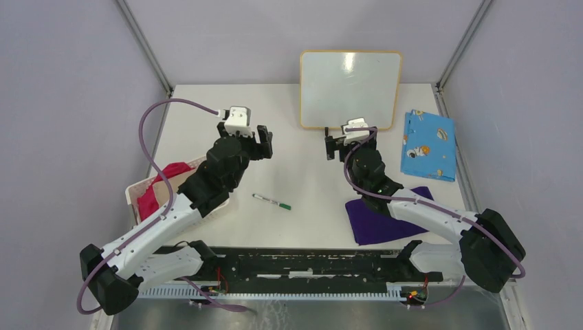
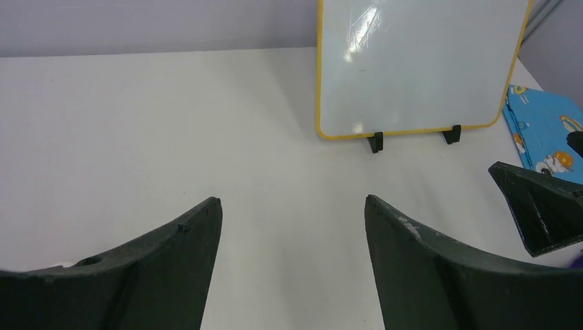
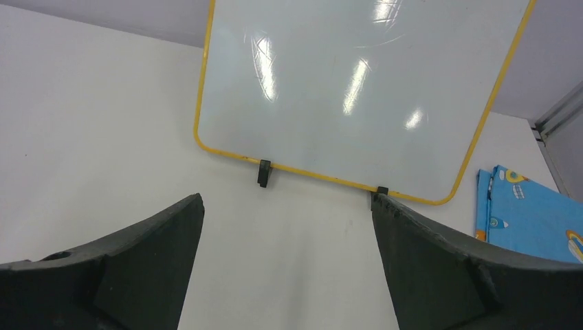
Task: Write a sentence on the whiteboard
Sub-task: Move the whiteboard to the center of the board.
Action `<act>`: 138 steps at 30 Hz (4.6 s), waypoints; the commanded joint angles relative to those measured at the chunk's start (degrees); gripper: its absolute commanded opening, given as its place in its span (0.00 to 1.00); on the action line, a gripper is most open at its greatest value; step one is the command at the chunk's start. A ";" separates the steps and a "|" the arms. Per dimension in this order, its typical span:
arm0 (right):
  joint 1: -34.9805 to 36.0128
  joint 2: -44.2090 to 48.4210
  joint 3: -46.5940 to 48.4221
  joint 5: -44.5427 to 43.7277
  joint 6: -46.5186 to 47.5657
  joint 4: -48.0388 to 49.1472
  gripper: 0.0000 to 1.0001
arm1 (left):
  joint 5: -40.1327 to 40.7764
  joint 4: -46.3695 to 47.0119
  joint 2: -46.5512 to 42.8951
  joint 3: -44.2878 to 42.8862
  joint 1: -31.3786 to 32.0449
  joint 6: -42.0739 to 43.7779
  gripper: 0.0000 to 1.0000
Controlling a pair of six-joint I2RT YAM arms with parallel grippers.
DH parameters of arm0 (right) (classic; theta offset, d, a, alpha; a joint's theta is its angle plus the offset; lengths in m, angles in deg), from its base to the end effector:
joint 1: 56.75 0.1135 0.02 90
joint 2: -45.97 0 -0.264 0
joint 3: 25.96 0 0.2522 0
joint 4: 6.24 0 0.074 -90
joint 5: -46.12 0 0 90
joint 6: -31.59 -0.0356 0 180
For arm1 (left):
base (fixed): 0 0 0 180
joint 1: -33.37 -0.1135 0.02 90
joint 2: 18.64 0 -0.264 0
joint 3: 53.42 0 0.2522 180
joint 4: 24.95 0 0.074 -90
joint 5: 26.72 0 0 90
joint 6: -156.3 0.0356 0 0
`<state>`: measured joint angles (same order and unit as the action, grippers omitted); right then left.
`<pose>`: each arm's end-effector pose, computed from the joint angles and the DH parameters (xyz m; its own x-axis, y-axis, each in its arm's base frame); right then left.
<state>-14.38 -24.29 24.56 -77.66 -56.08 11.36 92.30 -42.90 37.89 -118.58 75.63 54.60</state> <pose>0.2141 0.1685 0.2729 -0.0215 -0.0653 -0.9976 -0.1506 0.9867 -0.0614 0.1800 -0.1402 0.3545 -0.1648 -0.0899 -0.9822 0.2046 0.9711 -0.1232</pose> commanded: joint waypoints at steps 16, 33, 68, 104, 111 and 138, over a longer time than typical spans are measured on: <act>-3.68 -3.48 4.50 0.36 -6.62 -5.93 0.91 | 0.96 2.09 -4.29 -1.43 0.37 -0.02 0.82; -10.19 -31.16 18.05 10.57 -17.11 -6.51 0.73 | -0.60 1.55 -5.37 -1.78 0.37 -0.20 0.79; -13.55 -50.50 35.48 11.88 -19.71 -11.75 0.60 | -2.07 1.46 -5.66 -1.95 0.37 -0.45 0.79; -13.92 -51.39 34.77 12.94 -19.90 -10.73 0.11 | -2.69 1.34 -4.89 -2.04 0.37 -0.53 0.79; -12.99 -46.60 27.78 12.46 -20.29 -9.37 0.00 | -2.65 1.35 -5.09 -2.00 0.37 -0.48 0.79; 8.54 -32.52 9.89 -0.95 -37.77 -16.40 0.00 | -0.47 1.29 -3.80 -1.45 1.40 -0.30 0.79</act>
<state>-9.24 -56.82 32.25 -78.71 -87.75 -1.69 90.20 -42.95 33.98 -118.58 76.50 54.62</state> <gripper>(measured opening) 0.231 0.795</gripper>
